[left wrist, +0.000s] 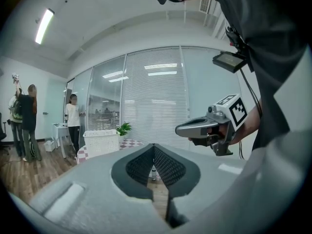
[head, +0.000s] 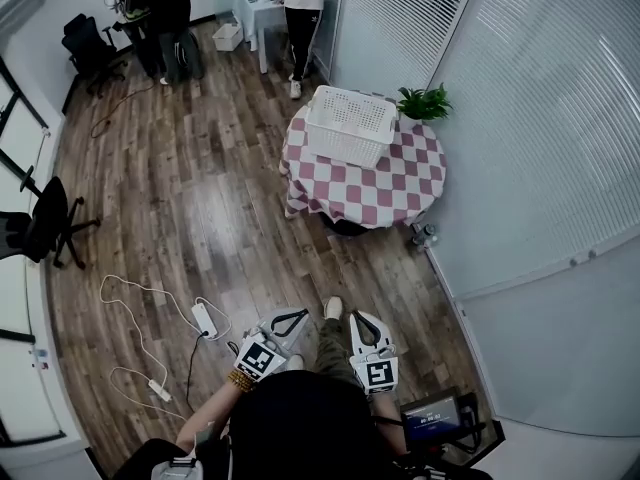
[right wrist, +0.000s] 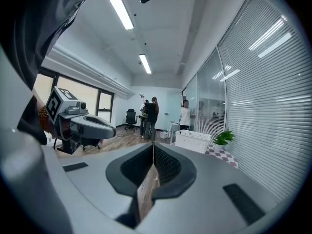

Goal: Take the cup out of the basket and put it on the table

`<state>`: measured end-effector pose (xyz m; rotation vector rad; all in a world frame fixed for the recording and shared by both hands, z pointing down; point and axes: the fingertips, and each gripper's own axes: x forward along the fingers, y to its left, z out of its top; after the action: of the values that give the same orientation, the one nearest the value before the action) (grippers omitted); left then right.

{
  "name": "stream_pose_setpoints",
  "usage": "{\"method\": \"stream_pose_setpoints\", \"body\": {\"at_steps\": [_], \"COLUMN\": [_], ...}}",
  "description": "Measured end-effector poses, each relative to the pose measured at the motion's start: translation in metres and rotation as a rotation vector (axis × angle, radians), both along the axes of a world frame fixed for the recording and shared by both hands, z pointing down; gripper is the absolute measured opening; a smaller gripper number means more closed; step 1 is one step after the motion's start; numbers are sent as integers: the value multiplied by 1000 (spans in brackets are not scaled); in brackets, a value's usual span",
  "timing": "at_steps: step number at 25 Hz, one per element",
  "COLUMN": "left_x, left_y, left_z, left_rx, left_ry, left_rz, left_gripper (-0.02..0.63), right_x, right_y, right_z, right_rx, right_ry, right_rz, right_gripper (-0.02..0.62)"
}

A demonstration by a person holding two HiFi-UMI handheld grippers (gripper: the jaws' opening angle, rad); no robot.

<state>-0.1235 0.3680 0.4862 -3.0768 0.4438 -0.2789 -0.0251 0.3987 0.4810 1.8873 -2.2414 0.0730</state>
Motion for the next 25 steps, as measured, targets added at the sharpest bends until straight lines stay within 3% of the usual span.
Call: {"method": "stream_pose_setpoints", "body": {"at_steps": [8,17,25], "left_x": [69,166,239], "left_y": [-71,-116,-151], "left_z": [-16,-22,-4], "left_rx": [29,40,17], "left_ry": [-2,-37,-134], "left_rz": [-17,60,112], "left_gripper": [5,5,5], "right_x": [67,153,217], "right_y": [-74,-130,-166], "right_z": [-6,-6,27], "right_rx": [24,27,-21], "right_ry": [-15,-48,-143], "right_rz": [-21,14,-20], "right_gripper": [11,11,11]}}
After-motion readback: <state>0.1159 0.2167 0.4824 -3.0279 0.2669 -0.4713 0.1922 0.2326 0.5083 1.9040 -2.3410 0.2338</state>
